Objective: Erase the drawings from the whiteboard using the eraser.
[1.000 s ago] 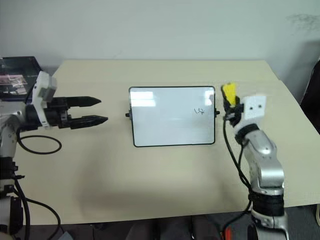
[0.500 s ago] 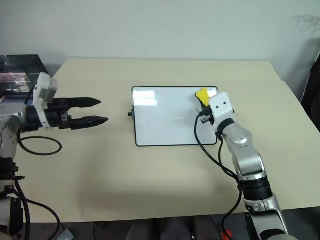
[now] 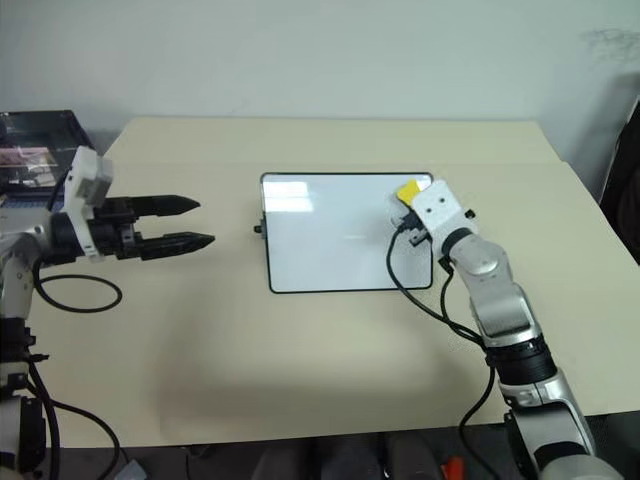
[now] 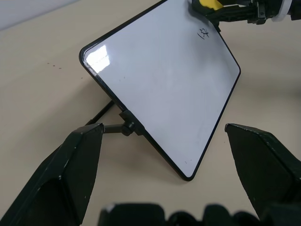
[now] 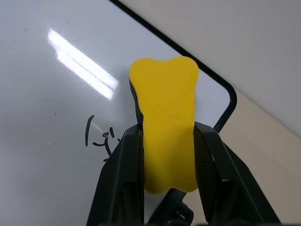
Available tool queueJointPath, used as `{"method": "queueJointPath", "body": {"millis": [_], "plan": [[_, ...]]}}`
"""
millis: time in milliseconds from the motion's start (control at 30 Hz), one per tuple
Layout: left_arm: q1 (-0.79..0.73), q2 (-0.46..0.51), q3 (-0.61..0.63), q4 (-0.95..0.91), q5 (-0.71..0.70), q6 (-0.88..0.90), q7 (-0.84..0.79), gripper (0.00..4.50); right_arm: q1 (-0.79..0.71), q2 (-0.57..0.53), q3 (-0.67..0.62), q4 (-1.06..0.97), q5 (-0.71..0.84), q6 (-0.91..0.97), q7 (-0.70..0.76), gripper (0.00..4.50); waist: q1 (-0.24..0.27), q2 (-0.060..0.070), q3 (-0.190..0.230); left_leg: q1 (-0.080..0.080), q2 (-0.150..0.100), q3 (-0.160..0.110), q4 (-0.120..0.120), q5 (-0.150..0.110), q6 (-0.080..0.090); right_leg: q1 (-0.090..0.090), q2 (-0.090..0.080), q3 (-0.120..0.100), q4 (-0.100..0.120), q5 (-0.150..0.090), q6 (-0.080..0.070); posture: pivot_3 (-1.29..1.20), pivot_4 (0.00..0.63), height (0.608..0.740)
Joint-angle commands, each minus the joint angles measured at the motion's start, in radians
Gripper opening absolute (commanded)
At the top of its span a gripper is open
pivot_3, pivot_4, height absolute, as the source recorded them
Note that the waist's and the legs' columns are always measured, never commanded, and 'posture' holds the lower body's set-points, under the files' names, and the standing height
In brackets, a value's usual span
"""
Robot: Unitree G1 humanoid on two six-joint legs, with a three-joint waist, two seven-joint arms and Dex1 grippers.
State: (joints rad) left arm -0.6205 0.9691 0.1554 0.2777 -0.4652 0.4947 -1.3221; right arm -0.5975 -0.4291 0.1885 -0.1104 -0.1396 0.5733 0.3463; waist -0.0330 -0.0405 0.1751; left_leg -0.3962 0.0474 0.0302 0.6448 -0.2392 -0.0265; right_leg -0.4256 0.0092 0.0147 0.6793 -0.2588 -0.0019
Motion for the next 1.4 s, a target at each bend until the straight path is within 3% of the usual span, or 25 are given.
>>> {"method": "queueJointPath", "body": {"millis": [33,467,867,1200,1400], "plan": [[-0.008,0.022,0.029,-0.034,-0.012,0.000,-0.001,4.50,-0.042,-0.017,0.030,0.011,-0.046,0.012,0.017,1.07,0.000,0.000,0.000,0.000,0.000,0.000,0.000,0.000,0.000,0.000,0.000,0.000,0.000,0.000,0.000,0.00,0.150,0.740],[0.006,0.028,0.040,-0.048,-0.014,0.009,0.006,4.50,-0.030,-0.020,0.107,0.042,-0.115,0.036,0.093,1.07,-0.001,-0.002,-0.001,0.002,0.000,0.000,0.000,0.000,0.000,0.000,0.000,0.000,0.001,0.000,0.000,0.00,0.150,0.740],[0.001,0.025,0.035,-0.045,-0.011,0.006,0.006,4.50,0.069,-0.019,0.178,-0.019,-0.121,0.068,0.199,1.07,-0.001,-0.005,-0.003,0.005,0.000,0.000,0.001,0.000,0.000,0.004,0.000,0.000,0.002,0.000,0.000,0.00,0.150,0.740],[-0.002,0.027,0.034,-0.043,-0.009,0.007,0.006,4.50,0.057,-0.019,0.143,0.009,-0.149,0.092,0.168,1.06,-0.001,-0.006,-0.004,0.006,0.000,0.000,0.001,0.000,0.000,0.004,0.000,0.000,0.002,0.000,0.000,0.00,0.150,0.740],[-0.003,0.027,0.033,-0.040,-0.007,0.005,0.007,4.50,0.071,-0.085,0.068,-0.011,-0.146,0.133,0.160,1.05,0.005,-0.006,-0.004,0.006,0.000,0.000,0.001,0.000,0.000,0.005,0.000,0.000,0.002,0.000,0.000,0.00,0.150,0.740]]}}
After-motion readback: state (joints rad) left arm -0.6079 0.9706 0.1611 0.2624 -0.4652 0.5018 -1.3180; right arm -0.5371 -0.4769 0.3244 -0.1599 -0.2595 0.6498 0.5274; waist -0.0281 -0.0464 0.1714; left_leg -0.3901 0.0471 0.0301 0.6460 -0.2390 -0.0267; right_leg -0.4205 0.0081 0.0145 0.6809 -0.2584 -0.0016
